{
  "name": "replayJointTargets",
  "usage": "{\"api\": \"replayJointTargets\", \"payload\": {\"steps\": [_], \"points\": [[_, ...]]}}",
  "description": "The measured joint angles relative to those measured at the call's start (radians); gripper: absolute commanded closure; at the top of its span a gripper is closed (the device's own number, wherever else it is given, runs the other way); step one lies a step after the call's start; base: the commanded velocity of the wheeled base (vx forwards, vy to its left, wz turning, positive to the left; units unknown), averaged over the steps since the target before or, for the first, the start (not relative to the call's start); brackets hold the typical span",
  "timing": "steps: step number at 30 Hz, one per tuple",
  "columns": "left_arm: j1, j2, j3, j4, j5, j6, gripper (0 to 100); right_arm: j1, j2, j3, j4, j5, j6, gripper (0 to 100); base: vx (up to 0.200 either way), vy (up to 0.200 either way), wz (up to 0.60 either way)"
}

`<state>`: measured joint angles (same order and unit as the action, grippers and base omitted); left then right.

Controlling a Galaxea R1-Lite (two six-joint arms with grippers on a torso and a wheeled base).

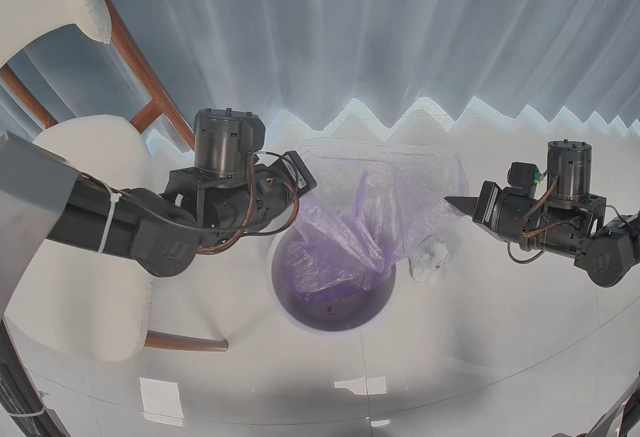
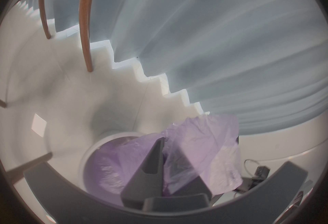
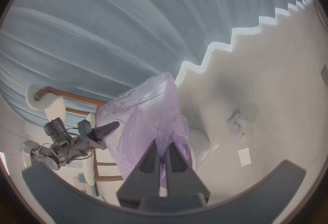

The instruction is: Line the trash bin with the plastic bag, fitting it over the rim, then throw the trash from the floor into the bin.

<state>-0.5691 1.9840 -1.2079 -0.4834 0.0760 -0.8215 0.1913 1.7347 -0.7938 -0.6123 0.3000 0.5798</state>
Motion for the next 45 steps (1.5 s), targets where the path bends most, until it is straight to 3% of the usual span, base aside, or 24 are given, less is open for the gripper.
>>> {"api": "replayJointTargets", "payload": {"steps": [10, 12, 16, 19, 29, 38, 45], "points": [[0.026, -0.084, 0.009, 0.291, -0.127, 0.234, 100, -0.020, -0.045, 0.080, 0.003, 0.095, 0.011, 100, 0.000, 0.000, 0.00], [0.026, -0.090, 0.015, 0.306, -0.126, 0.276, 100, -0.024, -0.037, 0.089, 0.001, 0.091, -0.028, 100, 0.000, 0.000, 0.00], [0.028, -0.095, 0.043, 0.326, -0.117, 0.365, 100, -0.039, 0.001, 0.099, -0.011, 0.070, -0.185, 100, 0.000, 0.000, 0.00], [0.029, -0.091, 0.083, 0.334, -0.111, 0.401, 100, -0.050, 0.035, 0.102, -0.044, 0.060, -0.239, 100, 0.000, 0.000, 0.00], [0.035, -0.029, 0.139, 0.334, -0.087, 0.410, 100, -0.015, 0.119, 0.105, -0.101, 0.054, -0.169, 100, 0.000, 0.000, 0.00], [0.046, 0.017, 0.074, 0.337, -0.087, 0.391, 100, -0.012, 0.200, 0.087, -0.235, 0.053, -0.145, 100, 0.000, 0.000, 0.00], [0.057, 0.041, 0.007, 0.344, -0.086, 0.360, 100, -0.027, 0.281, -0.043, -0.246, 0.043, -0.101, 100, 0.000, 0.000, 0.00]]}}
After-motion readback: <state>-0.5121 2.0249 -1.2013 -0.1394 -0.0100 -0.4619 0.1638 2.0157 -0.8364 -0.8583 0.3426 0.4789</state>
